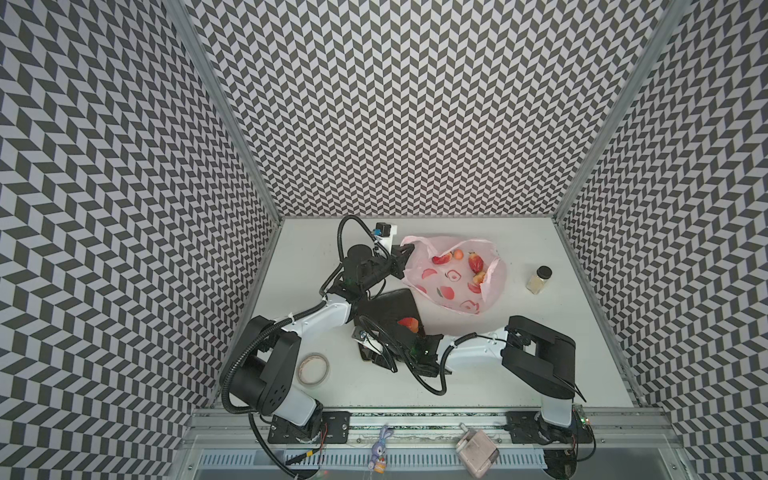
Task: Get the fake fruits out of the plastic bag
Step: 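Carry the peach out and release it on the black mat with the right gripper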
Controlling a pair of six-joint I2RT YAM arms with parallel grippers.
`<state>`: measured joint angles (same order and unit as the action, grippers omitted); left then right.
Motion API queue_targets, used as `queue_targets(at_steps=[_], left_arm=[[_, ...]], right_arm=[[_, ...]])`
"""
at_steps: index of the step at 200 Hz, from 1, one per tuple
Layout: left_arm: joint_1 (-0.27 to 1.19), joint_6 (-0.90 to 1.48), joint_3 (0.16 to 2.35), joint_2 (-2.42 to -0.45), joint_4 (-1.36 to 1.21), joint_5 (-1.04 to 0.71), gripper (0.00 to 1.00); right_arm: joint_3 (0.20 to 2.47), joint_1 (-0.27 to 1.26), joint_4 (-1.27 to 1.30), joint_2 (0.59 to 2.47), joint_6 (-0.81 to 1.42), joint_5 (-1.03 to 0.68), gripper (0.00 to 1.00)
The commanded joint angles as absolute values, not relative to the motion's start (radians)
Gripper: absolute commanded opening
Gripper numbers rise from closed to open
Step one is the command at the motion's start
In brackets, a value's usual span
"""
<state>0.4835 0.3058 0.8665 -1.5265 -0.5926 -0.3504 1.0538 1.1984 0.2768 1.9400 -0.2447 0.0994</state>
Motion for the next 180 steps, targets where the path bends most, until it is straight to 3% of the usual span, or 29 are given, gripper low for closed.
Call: queue_targets(at_steps=[1, 58, 116, 155, 180], left_arm=[[0.481, 0.29, 0.867, -1.49, -0.574, -0.357, 0.0], [0.481, 0.279, 0.873, -1.485, -0.572, -0.347, 0.0], [0.479, 0.261, 0.857, -1.469, -0.581, -0.334, 0.0], [0.479, 0.279, 0.841, -1.477, -0.607, -0.347, 0.0], [0.486, 0.293, 0.831, -1.471, -0.623, -0.363, 0.0]], right_arm=[[1.077, 1.206, 0.328, 1.96, -0.26, 0.121, 0.51], [1.055, 1.208, 0.324, 1.887, -0.292, 0.098, 0.59], [0.799, 1.211, 0.334, 1.442, -0.234, -0.002, 0.57], [0.681, 1.204, 0.244, 1.137, -0.139, 0.219, 0.56], [0.712, 1.142, 0.184, 1.075, 0.007, 0.393, 0.56]])
